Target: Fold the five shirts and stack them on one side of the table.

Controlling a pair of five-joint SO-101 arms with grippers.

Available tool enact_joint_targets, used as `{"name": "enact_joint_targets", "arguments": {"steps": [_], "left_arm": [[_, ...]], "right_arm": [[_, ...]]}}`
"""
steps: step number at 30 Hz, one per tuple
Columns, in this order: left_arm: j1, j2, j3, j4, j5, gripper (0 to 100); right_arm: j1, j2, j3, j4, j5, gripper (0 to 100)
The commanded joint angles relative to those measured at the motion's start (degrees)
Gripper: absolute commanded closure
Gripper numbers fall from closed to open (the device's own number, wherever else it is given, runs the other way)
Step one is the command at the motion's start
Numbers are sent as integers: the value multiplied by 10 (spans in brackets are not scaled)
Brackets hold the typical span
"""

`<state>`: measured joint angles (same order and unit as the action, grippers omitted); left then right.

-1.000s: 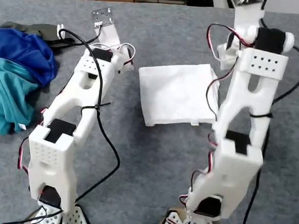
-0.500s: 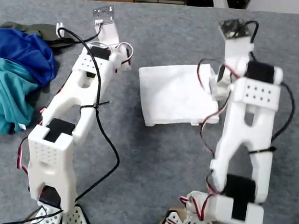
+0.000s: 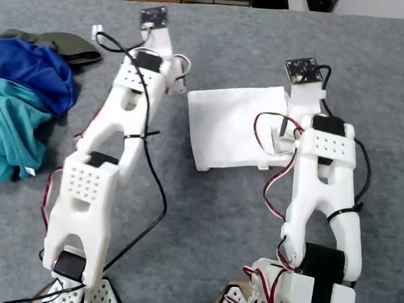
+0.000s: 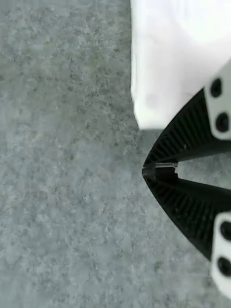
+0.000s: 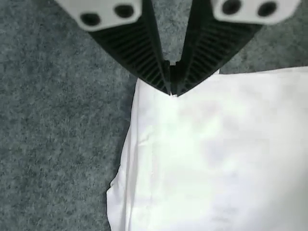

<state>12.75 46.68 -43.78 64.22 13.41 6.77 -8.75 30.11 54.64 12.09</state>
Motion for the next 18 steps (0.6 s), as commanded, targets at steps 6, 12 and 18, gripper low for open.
{"name": "enact_joint_targets", "arguments": {"steps": [6,12,18], "left_arm": [[28,121,-237,83,1,981],[28,184,-320,91,11,981],[28,189,-379,137,11,981]], "right_arm": [[10,53,31,-104,-3,995],[44,142,-23,-101,-3,995],[63,171,-50,-84,-3,995]]}}
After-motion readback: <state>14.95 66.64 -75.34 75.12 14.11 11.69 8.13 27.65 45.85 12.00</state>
